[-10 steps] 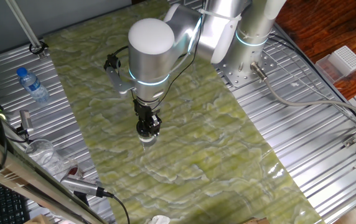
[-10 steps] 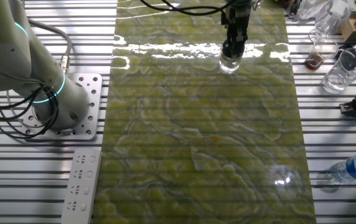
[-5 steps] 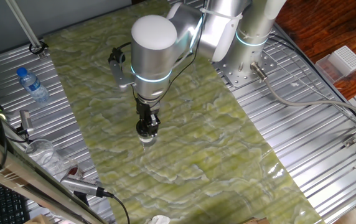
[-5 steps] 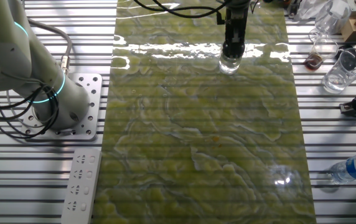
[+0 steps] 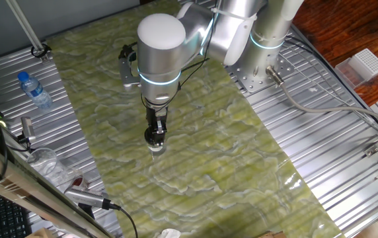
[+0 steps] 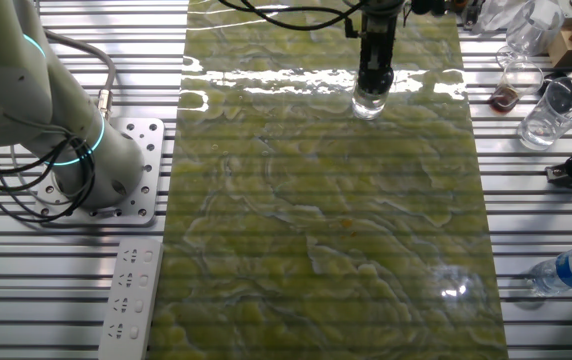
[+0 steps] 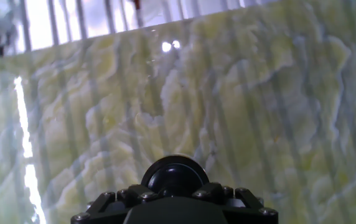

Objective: Screw the lid onto the jar

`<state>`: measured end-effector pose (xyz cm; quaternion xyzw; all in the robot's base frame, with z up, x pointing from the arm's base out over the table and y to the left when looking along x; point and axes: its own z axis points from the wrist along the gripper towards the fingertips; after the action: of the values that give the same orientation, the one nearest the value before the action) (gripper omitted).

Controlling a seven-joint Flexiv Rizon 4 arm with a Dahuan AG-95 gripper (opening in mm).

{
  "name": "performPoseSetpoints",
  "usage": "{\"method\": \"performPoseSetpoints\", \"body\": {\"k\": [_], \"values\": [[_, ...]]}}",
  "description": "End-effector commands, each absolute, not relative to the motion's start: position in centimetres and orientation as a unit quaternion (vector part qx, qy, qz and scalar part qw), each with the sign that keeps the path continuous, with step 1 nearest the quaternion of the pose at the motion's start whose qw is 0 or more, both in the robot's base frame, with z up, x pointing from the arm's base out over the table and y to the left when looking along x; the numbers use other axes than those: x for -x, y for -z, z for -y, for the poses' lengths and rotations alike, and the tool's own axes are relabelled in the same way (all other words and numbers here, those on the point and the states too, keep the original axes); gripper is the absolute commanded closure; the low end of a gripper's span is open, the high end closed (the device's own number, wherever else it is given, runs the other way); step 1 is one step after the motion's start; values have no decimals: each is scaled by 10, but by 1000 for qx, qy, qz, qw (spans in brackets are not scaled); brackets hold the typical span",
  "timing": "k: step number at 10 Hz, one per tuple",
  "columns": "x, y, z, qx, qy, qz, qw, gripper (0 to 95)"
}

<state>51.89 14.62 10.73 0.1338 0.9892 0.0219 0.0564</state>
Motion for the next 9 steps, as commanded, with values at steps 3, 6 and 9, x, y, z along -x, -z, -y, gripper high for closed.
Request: {"method": "performPoseSetpoints", "body": {"k": [3,6,9], "values": [[-519,-107,-146,-106,-17,-993,58,190],[-519,-107,-146,-81,-14,-995,56,190],[-519,-106,-146,10,19,-998,55,190]]}}
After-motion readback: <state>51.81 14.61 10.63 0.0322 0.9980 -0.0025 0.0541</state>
